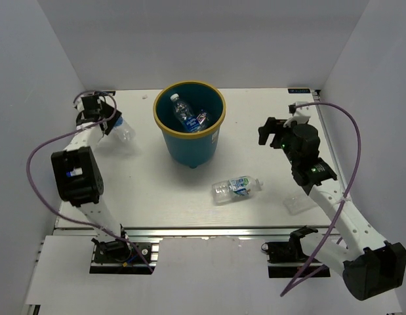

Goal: Put the plastic bottles in the bin

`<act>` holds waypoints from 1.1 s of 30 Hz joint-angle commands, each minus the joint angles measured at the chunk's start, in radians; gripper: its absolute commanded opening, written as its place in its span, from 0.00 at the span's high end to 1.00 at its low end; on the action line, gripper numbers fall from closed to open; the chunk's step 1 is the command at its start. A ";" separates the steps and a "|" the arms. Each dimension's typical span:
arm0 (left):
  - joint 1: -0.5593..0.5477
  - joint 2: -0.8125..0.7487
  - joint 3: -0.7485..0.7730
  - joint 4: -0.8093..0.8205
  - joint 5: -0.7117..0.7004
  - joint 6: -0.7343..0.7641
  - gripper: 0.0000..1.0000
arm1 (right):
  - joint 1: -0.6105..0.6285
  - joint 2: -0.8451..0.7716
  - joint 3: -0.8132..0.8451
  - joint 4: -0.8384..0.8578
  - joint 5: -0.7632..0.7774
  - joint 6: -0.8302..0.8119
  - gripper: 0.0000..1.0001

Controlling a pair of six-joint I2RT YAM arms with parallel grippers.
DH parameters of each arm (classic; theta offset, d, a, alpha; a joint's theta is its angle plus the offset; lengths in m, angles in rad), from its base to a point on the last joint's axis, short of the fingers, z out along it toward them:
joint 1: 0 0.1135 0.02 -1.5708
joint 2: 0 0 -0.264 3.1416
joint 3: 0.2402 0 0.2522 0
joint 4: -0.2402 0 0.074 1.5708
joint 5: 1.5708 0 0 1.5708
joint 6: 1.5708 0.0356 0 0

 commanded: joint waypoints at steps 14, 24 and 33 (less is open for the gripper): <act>-0.431 -0.526 0.046 0.216 0.056 0.176 0.45 | -0.137 -0.044 -0.216 -0.039 -0.251 0.096 0.11; -0.659 -0.305 0.277 0.077 -0.045 0.272 0.12 | -0.139 -0.081 -0.312 -0.070 -0.311 0.134 0.11; -0.660 -0.437 0.182 0.072 -0.183 0.318 0.02 | -0.137 -0.008 -0.316 -0.105 -0.325 0.275 0.11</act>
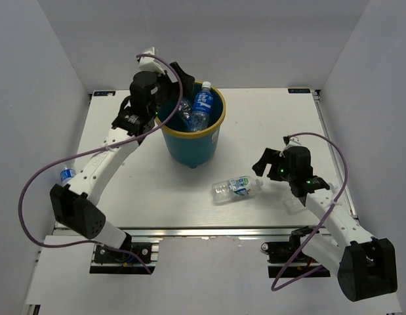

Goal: Put the plastic bottles in the bin

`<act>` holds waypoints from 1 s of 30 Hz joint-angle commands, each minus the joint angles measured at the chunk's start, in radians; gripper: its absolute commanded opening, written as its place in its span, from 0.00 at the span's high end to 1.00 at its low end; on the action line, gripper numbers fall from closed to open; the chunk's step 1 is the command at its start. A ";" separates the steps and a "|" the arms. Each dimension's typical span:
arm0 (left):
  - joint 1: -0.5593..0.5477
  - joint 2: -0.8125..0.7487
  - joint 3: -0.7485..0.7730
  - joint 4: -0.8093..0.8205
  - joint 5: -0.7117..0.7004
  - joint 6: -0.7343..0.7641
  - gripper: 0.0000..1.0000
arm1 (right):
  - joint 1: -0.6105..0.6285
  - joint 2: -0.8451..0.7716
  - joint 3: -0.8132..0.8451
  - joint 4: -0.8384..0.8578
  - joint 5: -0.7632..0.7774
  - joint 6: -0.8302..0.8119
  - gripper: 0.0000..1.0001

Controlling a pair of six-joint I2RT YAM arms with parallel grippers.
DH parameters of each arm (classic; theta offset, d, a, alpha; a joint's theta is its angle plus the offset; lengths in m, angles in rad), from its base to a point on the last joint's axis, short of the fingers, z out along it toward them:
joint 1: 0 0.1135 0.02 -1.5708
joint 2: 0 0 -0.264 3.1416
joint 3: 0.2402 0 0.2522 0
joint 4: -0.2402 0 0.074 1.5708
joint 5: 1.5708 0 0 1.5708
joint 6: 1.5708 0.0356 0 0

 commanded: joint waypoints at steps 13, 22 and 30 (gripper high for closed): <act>0.328 -0.299 -0.227 -0.101 -0.308 -0.064 0.02 | 0.092 -0.080 -0.173 0.030 0.014 0.434 0.11; 0.465 -0.387 -0.434 -0.115 -0.288 -0.161 0.02 | 0.176 0.000 -0.214 0.234 0.049 0.575 0.11; 0.517 -0.398 -0.468 -0.179 -0.317 -0.138 0.02 | 0.202 0.158 -0.170 0.288 0.069 0.608 0.11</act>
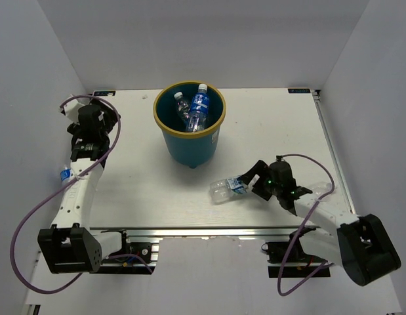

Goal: Put the plastic bottles in the bin

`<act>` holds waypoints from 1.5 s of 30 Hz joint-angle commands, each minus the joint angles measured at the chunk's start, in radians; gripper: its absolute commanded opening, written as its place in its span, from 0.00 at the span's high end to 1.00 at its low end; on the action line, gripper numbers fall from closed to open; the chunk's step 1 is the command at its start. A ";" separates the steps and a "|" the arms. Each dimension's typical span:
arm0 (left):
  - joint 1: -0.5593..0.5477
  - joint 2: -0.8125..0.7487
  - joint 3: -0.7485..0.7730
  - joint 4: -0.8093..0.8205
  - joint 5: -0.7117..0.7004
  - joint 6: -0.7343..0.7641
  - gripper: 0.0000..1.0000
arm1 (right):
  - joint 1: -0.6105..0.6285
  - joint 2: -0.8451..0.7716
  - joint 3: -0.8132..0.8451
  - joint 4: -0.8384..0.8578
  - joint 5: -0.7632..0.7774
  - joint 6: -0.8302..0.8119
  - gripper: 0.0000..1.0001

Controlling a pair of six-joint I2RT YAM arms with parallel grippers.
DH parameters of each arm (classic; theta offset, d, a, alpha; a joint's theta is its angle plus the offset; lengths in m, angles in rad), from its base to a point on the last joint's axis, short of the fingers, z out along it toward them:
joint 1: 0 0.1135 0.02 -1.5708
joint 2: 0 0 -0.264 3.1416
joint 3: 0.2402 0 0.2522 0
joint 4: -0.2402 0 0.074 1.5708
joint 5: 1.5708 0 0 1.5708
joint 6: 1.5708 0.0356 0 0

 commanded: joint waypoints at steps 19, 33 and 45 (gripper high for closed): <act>0.087 -0.127 -0.060 -0.166 -0.113 -0.030 0.02 | 0.057 0.129 0.189 0.175 0.137 -0.108 0.87; 0.565 0.005 -0.075 -0.152 0.216 -0.043 0.02 | 0.070 0.183 1.056 0.036 0.053 -0.646 0.99; 0.653 0.034 -0.161 -0.143 -0.114 -0.011 0.02 | 0.346 0.755 1.665 -0.221 0.127 -0.880 0.81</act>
